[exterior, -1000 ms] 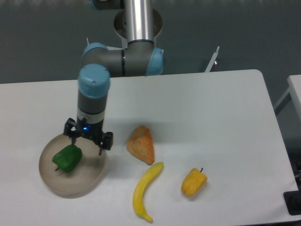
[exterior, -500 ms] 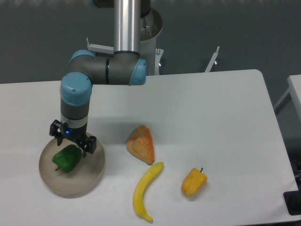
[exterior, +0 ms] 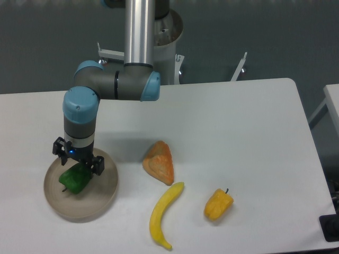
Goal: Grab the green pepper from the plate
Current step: 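Lower the gripper onto the green pepper and close the fingers on it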
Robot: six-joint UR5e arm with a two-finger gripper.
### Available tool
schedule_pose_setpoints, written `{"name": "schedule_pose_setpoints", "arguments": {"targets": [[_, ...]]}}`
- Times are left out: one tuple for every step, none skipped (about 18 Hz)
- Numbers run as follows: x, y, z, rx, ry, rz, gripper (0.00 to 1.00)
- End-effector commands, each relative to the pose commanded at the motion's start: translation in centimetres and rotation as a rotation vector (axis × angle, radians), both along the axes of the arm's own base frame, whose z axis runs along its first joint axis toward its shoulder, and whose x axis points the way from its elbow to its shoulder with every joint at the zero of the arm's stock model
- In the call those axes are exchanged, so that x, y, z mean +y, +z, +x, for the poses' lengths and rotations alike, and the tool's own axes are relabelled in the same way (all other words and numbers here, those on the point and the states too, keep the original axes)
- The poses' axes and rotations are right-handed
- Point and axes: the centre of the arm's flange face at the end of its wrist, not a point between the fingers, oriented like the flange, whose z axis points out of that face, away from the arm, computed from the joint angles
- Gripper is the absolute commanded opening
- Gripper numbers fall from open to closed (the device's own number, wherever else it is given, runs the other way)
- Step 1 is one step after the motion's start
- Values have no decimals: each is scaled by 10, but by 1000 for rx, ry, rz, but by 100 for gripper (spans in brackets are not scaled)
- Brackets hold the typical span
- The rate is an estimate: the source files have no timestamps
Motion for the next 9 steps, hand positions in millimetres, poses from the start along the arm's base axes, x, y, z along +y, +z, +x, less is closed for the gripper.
{"name": "schedule_pose_setpoints", "arguments": {"targets": [[0,-1,0,-2,0,-1,100],[0,-2,0,-1,-2,-4,100],[0,-2,0,0,-3,-3,100],[0,-2,0,1,-9,-3,99],[0,-1,0,2,-9,-1,87],[0,-1,0,2,-9,-1,74],[0,-1,0,2,-10,-1,65],[0,-1,0,2,-10,-1,56],[0,-1,0,0,-11,-1,51]]}}
